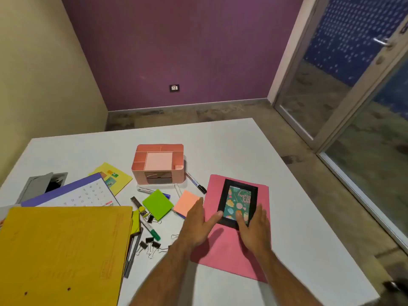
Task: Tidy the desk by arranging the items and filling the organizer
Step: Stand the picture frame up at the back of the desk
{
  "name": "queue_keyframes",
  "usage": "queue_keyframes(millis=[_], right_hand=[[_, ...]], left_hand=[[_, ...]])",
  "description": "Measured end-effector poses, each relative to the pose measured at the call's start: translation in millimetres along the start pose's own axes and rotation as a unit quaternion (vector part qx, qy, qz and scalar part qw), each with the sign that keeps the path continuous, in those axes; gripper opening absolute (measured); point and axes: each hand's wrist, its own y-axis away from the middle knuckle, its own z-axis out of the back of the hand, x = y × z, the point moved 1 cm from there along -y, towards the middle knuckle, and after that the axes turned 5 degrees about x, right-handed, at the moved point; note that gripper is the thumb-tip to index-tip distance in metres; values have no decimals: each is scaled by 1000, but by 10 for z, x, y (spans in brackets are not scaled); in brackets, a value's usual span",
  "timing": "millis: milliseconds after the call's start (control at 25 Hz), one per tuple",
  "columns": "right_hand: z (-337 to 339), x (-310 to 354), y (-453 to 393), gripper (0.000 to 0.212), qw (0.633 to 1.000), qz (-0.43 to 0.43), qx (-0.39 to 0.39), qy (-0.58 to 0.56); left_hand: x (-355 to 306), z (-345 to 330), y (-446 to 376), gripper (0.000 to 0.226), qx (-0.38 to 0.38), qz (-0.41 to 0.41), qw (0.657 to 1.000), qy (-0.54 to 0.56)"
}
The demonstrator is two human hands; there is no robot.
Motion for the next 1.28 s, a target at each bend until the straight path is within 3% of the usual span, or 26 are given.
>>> queue_keyframes(millis=[80,200,600,760,920,1040,1200,1280], right_hand=[[13,-94,-90,87,995,-62,-6,-78],[-89,-255,-229,81,985,-110,9,-136],[-307,-348,-409,51,967,-184,27,-174],[-275,-327,-408,43,960,-185,26,-207],[-189,-296,-385,39,955,-188,0,-230],[-77,-188,-336,34,925,-181,-28,-334],[55,-16,-362,47,890,-187,-56,-413],[192,115,-403,45,876,-163,-88,-444]], left_hand=[[-49,-141,-119,62,9,9,997,78],[-109,-303,-238,84,41,89,987,127],[-100,-434,-340,43,104,128,979,123],[-25,-484,-412,67,107,136,972,158],[-124,-448,-397,51,90,164,964,191],[-86,-447,-433,82,66,175,962,200],[-91,-389,-450,103,55,171,952,248],[-112,-342,-461,102,70,178,944,270]])
